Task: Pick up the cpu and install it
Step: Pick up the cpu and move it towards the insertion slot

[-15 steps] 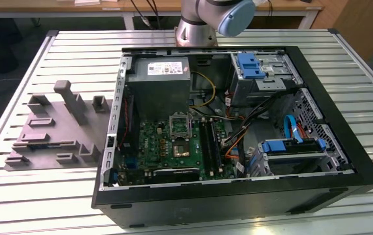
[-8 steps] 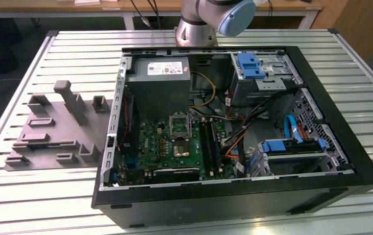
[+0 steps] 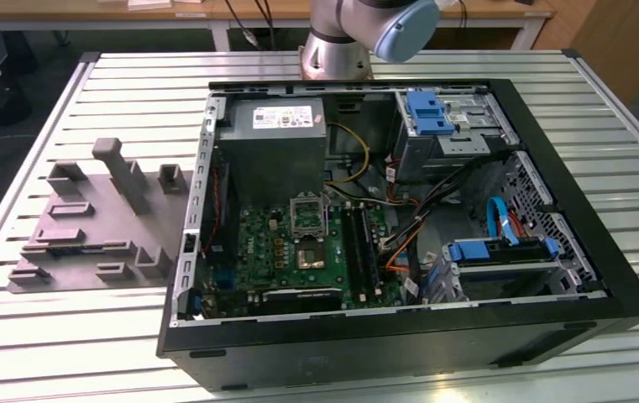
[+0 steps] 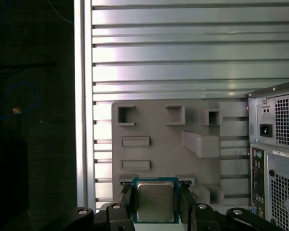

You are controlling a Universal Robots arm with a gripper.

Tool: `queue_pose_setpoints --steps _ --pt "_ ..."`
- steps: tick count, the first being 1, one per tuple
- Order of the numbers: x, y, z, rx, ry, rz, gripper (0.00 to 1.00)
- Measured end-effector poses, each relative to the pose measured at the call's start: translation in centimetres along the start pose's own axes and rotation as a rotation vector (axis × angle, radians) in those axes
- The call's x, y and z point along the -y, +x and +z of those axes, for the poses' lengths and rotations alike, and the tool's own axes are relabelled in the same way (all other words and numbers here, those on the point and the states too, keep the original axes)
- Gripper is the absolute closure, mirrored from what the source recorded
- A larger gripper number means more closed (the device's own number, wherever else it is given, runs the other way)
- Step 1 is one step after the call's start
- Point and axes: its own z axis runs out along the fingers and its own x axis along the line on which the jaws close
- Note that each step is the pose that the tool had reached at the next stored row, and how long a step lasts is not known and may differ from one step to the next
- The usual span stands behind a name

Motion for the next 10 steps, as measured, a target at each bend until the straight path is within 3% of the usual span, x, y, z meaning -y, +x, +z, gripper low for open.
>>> queue_pose_setpoints --steps 10 --pt "-0.09 -2.04 0.02 0.0000 0.0000 0.000 0.53"
